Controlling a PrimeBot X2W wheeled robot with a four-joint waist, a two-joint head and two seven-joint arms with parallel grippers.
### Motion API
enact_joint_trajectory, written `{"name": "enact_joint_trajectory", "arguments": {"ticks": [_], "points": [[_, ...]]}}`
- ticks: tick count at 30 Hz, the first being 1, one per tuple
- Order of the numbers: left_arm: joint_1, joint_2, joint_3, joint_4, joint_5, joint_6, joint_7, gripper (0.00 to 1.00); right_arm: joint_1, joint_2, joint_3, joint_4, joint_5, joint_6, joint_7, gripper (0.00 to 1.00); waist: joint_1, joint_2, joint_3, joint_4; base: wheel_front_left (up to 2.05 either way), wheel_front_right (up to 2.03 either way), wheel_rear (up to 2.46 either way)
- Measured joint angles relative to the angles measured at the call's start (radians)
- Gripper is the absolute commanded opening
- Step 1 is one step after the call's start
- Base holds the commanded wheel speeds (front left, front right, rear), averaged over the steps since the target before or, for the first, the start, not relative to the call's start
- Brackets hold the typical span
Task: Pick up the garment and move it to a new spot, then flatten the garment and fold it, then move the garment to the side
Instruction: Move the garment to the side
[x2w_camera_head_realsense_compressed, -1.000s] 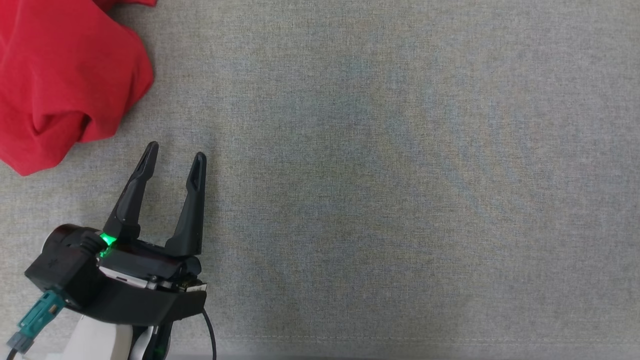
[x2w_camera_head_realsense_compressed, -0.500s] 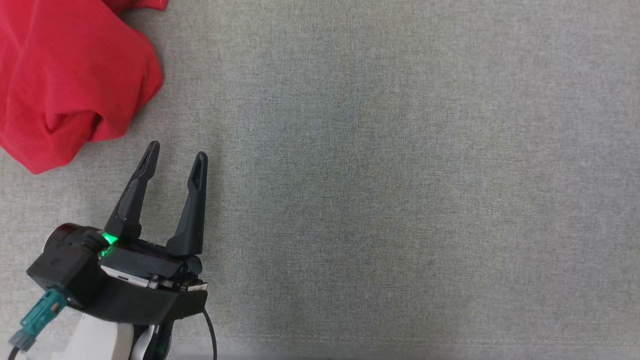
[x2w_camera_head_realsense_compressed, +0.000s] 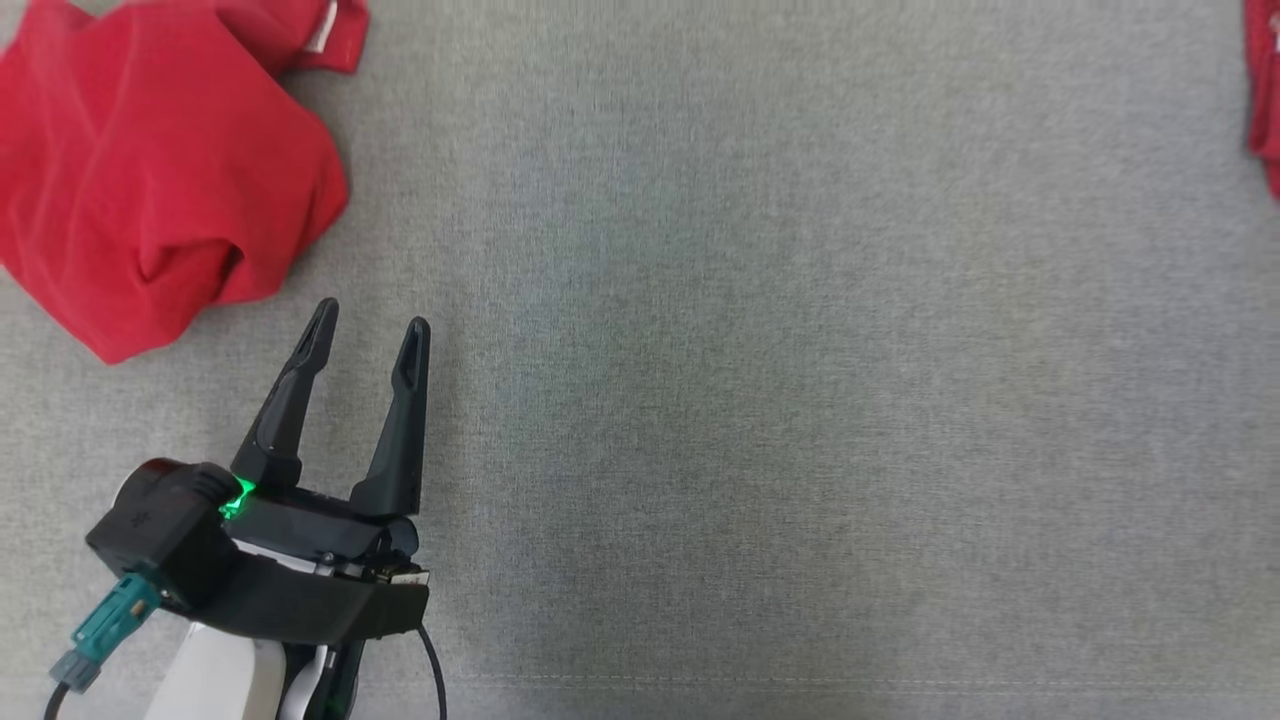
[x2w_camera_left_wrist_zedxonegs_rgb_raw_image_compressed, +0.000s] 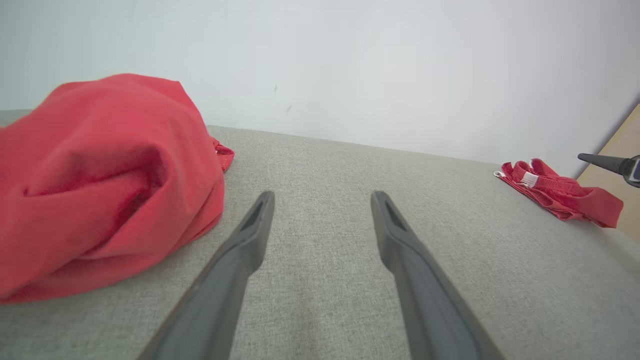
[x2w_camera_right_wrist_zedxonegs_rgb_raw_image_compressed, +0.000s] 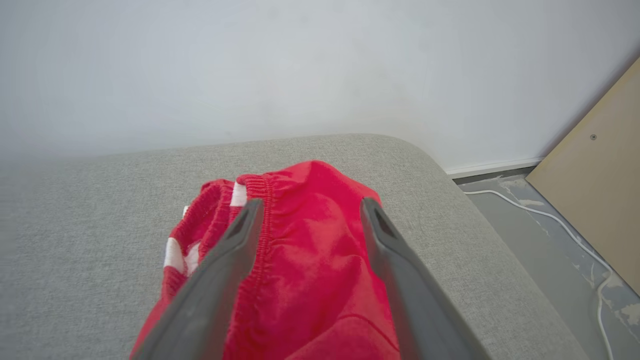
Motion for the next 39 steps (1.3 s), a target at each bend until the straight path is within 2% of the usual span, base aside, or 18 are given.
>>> {"name": "enact_joint_trajectory", "arguments": {"ticks": [10,16,25,32,39], "points": [[0.002,-0.011,-0.002,0.044,0.002,0.000,0.000,1.00,0.047,0.042,0.034,0.010,-0.008,0.030,-0.040,1.00,0.0000,-0.0001,-0.096,-0.019,0.00,0.00,0.00],[0.008,-0.009,0.006,0.087,0.008,0.000,0.000,1.00,0.114,0.128,0.068,-0.053,-0.025,0.033,-0.087,1.00,0.0000,-0.0001,-0.169,-0.033,0.00,0.00,0.00],[0.033,-0.012,0.021,0.144,0.036,0.000,0.000,1.00,0.255,0.177,0.088,-0.170,-0.027,0.040,-0.174,1.00,-0.0001,-0.0001,-0.294,-0.059,0.00,0.00,0.00],[0.114,-0.013,0.047,0.173,0.037,0.001,0.000,1.00,0.429,0.221,0.093,-0.276,-0.010,0.023,-0.203,1.00,-0.0001,-0.0002,-0.396,-0.072,0.00,0.00,0.00],[0.182,-0.010,0.086,0.150,0.043,0.017,0.000,1.00,0.630,0.209,0.076,-0.444,-0.002,-0.026,-0.231,1.00,-0.0001,-0.0003,-0.478,-0.082,0.00,0.00,0.00]]}}
